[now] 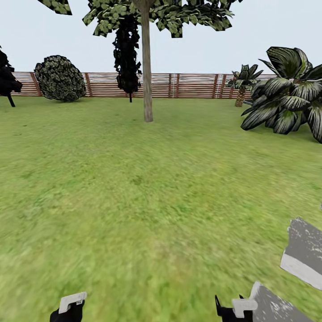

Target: In the garden, pick up the pesticide atomizer on the floor and spray pesticide onto both trees until each tree trunk is fully covered.

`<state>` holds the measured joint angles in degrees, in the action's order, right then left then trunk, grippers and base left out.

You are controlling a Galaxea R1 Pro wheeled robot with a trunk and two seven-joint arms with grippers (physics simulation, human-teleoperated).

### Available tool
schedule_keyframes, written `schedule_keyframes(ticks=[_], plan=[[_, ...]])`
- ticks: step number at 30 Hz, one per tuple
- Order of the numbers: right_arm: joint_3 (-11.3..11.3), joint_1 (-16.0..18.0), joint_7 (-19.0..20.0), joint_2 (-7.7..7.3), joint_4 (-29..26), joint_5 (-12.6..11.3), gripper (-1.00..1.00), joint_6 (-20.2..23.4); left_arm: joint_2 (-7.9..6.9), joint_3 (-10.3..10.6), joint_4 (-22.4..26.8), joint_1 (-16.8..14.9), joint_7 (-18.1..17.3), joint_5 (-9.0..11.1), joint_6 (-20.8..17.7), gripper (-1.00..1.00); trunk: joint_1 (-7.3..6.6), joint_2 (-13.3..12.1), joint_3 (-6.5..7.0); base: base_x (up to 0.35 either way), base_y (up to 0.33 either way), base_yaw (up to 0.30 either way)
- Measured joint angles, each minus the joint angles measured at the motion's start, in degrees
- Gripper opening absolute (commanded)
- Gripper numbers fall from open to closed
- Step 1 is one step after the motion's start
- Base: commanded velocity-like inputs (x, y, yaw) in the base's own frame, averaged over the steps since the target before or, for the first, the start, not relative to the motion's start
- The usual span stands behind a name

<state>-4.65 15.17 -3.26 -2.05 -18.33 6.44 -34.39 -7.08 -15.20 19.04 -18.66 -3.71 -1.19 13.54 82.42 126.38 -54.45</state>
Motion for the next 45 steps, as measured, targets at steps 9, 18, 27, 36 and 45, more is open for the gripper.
schedule_keyframes(ticks=[9,18,27,36,45], plan=[[0.0,0.0,0.0,0.0,0.0,-0.02,1.0,0.0,0.02,0.0,0.0,-0.01,0.02,0.0,0.0,-1.0,0.0,0.0,-0.61,0.339,0.0,0.0],[0.0,0.0,0.0,0.0,0.0,-0.02,1.0,0.0,0.02,0.0,0.0,0.0,0.01,0.0,0.0,-1.0,0.0,0.0,-1.42,0.339,0.0,0.0],[0.0,0.0,0.0,0.0,0.0,-0.02,1.0,0.0,0.02,0.0,0.0,0.01,0.02,0.0,0.0,-1.0,0.0,0.0,-2.24,0.339,0.0,0.0],[-0.07,0.0,0.01,0.0,0.0,-0.02,1.0,0.0,0.02,0.01,0.0,-0.01,0.0,-0.07,0.0,-1.0,0.0,0.0,-3.06,0.339,0.0,0.0],[-0.01,0.0,0.0,0.0,0.0,-0.02,1.0,0.0,0.02,0.01,0.0,-0.01,0.03,-0.08,0.0,-1.0,0.0,0.0,-3.73,0.339,0.0,0.0]])
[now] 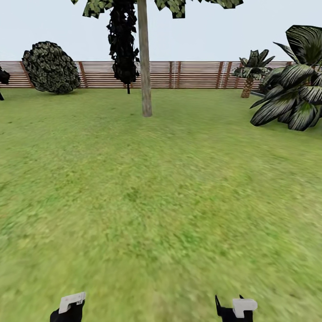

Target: In the garden, pick up the pesticide atomizer on the floor and spray pesticide onto both trees until each tree trunk is fully covered.

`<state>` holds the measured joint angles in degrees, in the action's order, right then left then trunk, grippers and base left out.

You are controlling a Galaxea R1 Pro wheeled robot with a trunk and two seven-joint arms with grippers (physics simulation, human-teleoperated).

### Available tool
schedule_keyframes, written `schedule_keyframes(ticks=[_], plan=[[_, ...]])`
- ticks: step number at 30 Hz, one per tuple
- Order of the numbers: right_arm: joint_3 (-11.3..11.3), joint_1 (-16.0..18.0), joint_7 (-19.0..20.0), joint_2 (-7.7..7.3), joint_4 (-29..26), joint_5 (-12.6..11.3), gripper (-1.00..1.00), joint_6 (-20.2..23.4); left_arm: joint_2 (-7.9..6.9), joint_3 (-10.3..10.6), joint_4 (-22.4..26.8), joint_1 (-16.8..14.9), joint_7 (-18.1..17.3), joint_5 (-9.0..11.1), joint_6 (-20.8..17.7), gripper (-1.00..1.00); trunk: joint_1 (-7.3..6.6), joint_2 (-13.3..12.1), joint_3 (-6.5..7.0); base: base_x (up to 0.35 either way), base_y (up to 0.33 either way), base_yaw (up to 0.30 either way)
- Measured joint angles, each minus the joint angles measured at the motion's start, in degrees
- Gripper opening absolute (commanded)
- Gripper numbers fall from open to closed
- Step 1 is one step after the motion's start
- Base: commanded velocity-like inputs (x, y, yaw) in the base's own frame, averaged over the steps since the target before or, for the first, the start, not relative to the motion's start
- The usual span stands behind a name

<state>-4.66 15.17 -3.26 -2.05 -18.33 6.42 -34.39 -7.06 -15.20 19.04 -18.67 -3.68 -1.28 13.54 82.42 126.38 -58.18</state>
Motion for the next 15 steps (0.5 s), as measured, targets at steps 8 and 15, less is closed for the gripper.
schedule_keyframes(ticks=[8,15], plan=[[0.01,0.0,0.0,0.0,0.0,0.0,1.0,0.0,0.0,0.0,-0.01,0.0,-0.02,0.02,0.0,-1.0,0.0,0.0,-0.09,0.339,0.0,0.0],[0.01,0.0,0.0,0.0,0.0,0.0,1.0,0.0,0.0,0.0,-0.02,0.02,-0.01,0.03,0.0,-1.0,0.0,0.0,-0.09,0.339,0.0,0.0]])
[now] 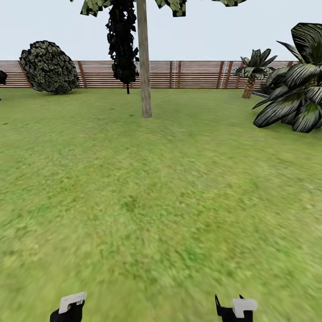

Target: In the garden, pick up the pesticide atomizer on the floor and spray pesticide onto both trees until each tree trunk is fully covered.

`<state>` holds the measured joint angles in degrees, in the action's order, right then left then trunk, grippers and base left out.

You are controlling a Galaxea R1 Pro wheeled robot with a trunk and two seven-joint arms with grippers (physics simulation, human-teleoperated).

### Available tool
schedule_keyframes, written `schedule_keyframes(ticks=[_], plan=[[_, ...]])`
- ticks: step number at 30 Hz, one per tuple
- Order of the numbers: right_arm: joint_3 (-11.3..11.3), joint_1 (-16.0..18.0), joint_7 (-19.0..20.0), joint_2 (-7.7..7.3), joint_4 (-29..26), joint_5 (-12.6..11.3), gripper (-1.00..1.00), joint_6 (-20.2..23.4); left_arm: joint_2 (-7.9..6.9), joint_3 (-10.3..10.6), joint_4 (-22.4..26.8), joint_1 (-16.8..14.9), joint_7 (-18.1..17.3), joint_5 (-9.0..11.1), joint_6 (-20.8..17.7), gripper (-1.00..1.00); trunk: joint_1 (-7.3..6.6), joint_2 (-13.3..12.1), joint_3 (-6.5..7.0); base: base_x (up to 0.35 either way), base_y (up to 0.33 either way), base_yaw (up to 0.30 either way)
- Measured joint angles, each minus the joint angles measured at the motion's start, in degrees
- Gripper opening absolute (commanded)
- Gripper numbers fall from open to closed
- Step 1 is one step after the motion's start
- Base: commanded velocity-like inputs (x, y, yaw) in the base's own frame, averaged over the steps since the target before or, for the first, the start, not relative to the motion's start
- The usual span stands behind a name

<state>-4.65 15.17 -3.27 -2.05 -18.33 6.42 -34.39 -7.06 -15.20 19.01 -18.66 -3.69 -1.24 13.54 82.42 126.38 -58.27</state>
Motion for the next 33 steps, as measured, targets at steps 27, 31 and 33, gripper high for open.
schedule_keyframes(ticks=[27,31,33], plan=[[0.0,0.0,0.09,-0.18,0.09,0.09,1.0,0.0,0.0,0.0,0.02,-0.02,0.0,0.02,0.0,-1.0,0.0,0.0,0.0,0.339,0.0,0.0],[0.0,0.0,0.09,-0.18,0.09,0.09,1.0,0.0,0.0,0.0,0.02,-0.02,0.0,0.03,0.0,-1.0,0.0,0.0,0.0,0.339,0.0,0.0],[0.0,0.0,0.09,-0.18,0.09,0.09,1.0,0.0,0.0,0.0,0.02,-0.01,-0.01,0.03,0.0,-1.0,0.0,0.0,0.0,0.339,0.0,0.0]])
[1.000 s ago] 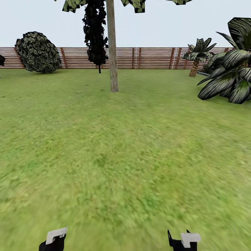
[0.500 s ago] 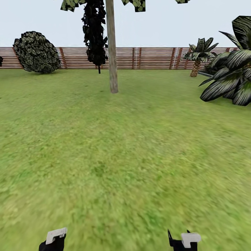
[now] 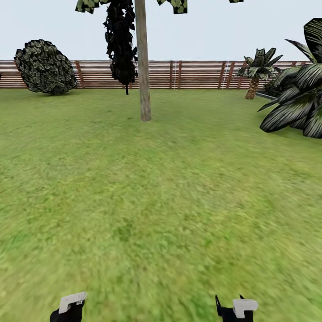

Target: In the garden, pick up the pesticide atomizer on the floor and spray pesticide onto both trees until each tree trunk is fully covered.

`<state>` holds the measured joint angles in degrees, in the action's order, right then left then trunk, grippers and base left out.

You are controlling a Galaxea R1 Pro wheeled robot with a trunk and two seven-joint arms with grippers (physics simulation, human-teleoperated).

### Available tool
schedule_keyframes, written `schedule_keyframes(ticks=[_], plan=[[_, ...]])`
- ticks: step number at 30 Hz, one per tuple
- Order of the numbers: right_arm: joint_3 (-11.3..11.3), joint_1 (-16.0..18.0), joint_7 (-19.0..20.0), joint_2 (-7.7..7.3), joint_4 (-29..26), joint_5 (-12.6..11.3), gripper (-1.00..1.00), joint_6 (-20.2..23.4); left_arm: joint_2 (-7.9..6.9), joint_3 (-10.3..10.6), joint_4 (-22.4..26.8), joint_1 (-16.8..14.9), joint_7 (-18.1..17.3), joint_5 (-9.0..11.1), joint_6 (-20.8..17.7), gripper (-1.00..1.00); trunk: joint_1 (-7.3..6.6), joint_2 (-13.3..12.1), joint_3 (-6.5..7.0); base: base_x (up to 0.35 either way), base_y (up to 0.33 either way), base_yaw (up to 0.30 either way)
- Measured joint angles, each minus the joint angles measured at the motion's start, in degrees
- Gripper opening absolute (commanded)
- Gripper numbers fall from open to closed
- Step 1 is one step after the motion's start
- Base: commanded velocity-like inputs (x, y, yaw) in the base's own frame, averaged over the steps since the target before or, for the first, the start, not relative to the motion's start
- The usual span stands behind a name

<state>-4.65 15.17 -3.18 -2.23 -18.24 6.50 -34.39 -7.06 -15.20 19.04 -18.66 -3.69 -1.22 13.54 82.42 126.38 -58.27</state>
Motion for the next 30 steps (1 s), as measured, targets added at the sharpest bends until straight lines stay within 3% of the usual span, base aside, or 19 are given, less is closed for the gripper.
schedule_keyframes(ticks=[30], plan=[[0.0,0.0,0.0,0.0,0.0,0.0,1.0,0.0,0.0,0.0,-0.01,0.01,0.0,-0.06,0.0,-1.0,0.0,0.0,0.0,0.339,0.0,0.0]])
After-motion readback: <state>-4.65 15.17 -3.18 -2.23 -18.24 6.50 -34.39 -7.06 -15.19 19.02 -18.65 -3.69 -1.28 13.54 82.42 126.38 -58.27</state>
